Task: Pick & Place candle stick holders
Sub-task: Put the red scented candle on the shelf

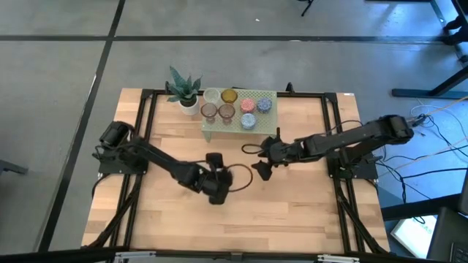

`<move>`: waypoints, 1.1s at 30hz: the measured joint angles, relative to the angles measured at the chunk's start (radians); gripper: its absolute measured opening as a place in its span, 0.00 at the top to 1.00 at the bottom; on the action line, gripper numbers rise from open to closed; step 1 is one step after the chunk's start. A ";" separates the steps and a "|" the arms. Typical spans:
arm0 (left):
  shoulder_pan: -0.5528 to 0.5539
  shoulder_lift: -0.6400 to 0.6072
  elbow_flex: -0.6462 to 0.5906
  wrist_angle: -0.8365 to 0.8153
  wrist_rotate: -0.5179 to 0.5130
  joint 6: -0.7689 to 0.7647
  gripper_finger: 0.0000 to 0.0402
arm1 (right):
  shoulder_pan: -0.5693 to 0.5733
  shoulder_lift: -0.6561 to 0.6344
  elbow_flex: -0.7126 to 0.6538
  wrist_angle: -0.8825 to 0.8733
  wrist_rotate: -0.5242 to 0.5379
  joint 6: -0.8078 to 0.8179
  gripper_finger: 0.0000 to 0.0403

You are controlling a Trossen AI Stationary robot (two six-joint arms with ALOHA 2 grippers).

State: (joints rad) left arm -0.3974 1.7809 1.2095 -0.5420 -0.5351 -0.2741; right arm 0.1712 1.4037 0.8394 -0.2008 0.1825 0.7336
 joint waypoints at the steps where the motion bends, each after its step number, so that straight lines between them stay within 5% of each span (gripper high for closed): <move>1: 0.009 0.000 0.000 0.017 -0.014 0.001 0.27 | 0.005 0.014 0.000 0.003 -0.001 0.023 0.23; 10: 0.048 0.000 0.000 0.194 -0.050 0.083 0.27 | 0.026 0.090 0.000 0.224 -0.135 0.092 0.25; 33: 0.058 0.000 0.000 0.419 -0.189 0.315 0.27 | 0.026 0.090 0.000 0.285 -0.070 0.214 0.25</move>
State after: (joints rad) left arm -0.3397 1.7805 1.2098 -0.1230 -0.7243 0.0406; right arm 0.1970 1.4937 0.8394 0.0840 0.1130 0.9476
